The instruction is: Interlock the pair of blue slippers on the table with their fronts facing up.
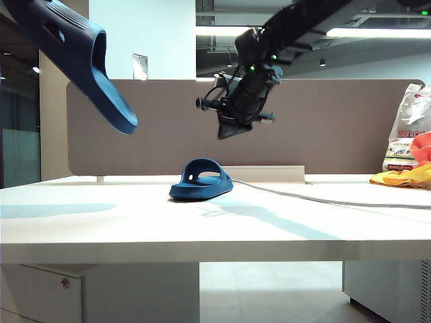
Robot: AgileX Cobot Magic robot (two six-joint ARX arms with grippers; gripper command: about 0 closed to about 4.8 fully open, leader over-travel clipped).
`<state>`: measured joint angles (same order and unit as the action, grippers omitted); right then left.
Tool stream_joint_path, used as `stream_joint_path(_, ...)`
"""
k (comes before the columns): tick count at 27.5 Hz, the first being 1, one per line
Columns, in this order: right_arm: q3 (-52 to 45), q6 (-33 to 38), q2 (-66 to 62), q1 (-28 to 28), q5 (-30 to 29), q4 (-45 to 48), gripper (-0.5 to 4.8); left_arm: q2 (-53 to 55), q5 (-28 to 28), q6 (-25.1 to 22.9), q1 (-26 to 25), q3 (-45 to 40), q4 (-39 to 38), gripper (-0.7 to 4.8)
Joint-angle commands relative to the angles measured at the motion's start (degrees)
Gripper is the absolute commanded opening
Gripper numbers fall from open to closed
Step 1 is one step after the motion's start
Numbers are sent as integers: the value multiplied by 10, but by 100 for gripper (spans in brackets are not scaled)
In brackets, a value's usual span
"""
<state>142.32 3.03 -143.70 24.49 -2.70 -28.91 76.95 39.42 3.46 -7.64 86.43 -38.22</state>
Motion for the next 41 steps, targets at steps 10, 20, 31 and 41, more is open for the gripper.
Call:
stream_joint_path(10, 2, -186, -15, 2, 146, 85, 92, -4, 5, 0, 1, 3, 21, -6)
stream_joint_path(20, 2, -216, -65, 3, 148, 111, 247, -3, 5, -1, 1, 3, 21, -6)
stream_joint_path(31, 2, -246, -80, 7, 146, 182, 271, -3, 4, -3, 1, 3, 21, -6)
stream_joint_path(41, 2, -274, -113, 12, 142, 242, 271, -3, 4, -5, 1, 3, 14, -6)
